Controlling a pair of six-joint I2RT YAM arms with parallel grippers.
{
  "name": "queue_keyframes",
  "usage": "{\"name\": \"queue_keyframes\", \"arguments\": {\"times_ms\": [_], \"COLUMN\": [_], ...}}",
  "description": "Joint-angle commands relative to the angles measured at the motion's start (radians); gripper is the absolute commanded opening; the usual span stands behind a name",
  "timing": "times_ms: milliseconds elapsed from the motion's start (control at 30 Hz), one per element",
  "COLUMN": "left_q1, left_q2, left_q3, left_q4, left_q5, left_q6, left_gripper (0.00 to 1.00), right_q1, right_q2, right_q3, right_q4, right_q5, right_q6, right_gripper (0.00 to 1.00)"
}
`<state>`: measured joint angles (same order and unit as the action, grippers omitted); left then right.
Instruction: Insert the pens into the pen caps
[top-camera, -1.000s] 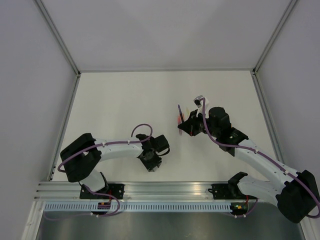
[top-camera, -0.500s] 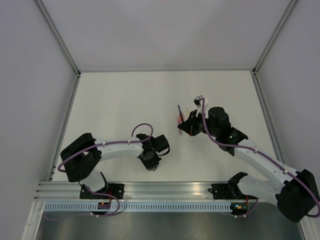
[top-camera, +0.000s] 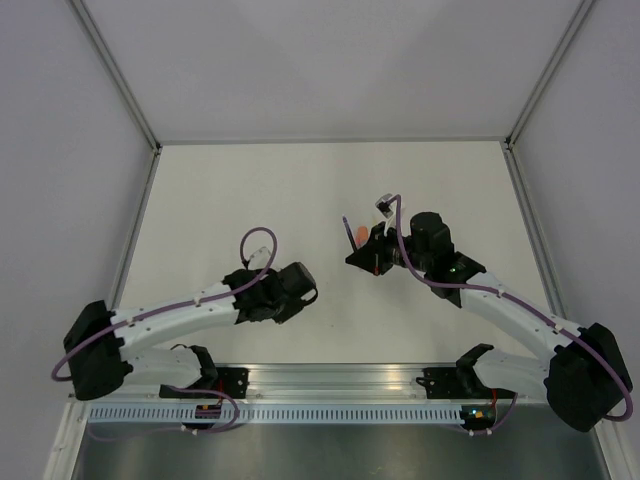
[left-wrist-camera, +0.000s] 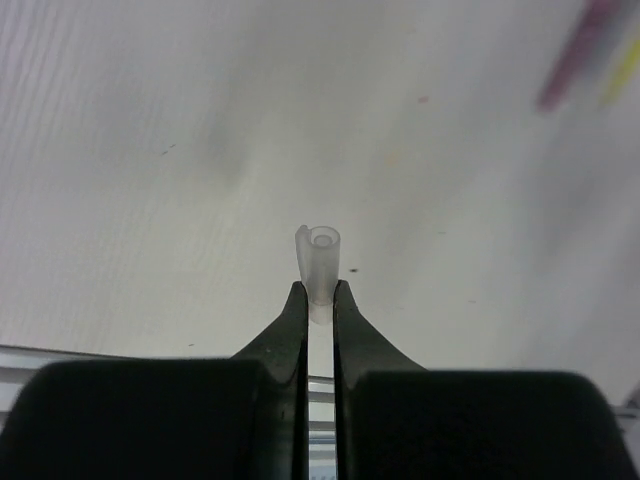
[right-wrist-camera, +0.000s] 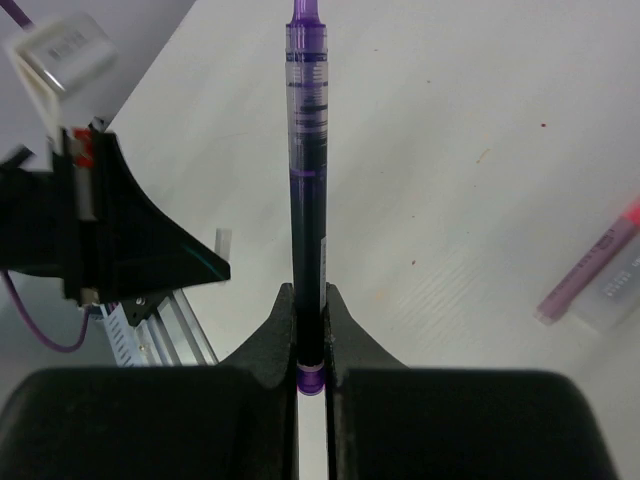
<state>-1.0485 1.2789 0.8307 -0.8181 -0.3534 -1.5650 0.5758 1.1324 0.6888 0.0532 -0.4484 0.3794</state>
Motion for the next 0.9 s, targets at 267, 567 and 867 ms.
{"name": "queue_keyframes", "arguments": {"times_ms": [267, 567, 867], "left_q1": [0.022, 0.151, 0.194], "left_q2": [-0.53, -0.544, -0.52], "left_q3": [-0.033, -0.103, -0.14], "left_q4": [0.531, 0.882, 1.036], "left_q5": [-0.259, 0.036, 0.207], "left_q6": [0.627, 0.77, 0.793], "left_gripper": [0.02, 0.02, 0.02], "right_q1": [0.056, 0.15, 0.153], "right_q2": [0.012, 0.006, 0.006], "right_q3": [-0.055, -0.068, -0.066], "right_q4": [0.296, 0.409, 0.408], "right_q5": [-0.237, -0.291, -0.297], "right_q6": [0.122, 0.179, 0.197], "right_gripper": [0.0, 0.0, 0.0]}}
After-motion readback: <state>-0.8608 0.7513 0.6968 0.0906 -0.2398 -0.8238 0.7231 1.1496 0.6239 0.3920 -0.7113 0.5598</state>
